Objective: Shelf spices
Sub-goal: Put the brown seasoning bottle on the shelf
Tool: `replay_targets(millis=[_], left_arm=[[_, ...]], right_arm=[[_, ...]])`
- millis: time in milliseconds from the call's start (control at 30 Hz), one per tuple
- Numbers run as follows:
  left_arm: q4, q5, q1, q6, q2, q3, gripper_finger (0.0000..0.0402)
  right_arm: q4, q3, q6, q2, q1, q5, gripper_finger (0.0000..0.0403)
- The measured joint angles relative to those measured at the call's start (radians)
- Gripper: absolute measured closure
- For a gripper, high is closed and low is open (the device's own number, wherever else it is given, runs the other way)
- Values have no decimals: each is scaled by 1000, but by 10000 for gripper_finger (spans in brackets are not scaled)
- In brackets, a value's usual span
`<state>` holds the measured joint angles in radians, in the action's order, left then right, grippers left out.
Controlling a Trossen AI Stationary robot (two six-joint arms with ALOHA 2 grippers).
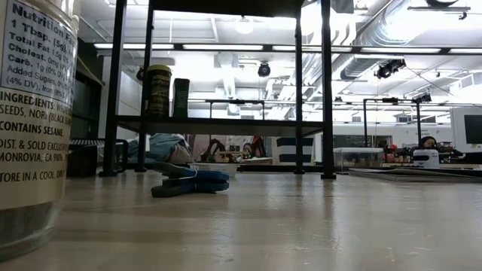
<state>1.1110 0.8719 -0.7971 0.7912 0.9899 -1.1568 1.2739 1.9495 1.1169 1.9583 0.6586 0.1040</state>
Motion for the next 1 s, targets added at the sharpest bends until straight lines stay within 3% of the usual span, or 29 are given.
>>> replay_targets(millis=[600,733,1000], left_arm=[[-14,-130,0,-2,120,0,119],[-109,-141,0,58,145,0,119],[-435,-382,56,-333,265,0,119]], right_arm=[[-18,0,0,0,0,-3,116],[-22,0,2,0,-3,-3,116],[-22,0,8,0,-17,-3,116]])
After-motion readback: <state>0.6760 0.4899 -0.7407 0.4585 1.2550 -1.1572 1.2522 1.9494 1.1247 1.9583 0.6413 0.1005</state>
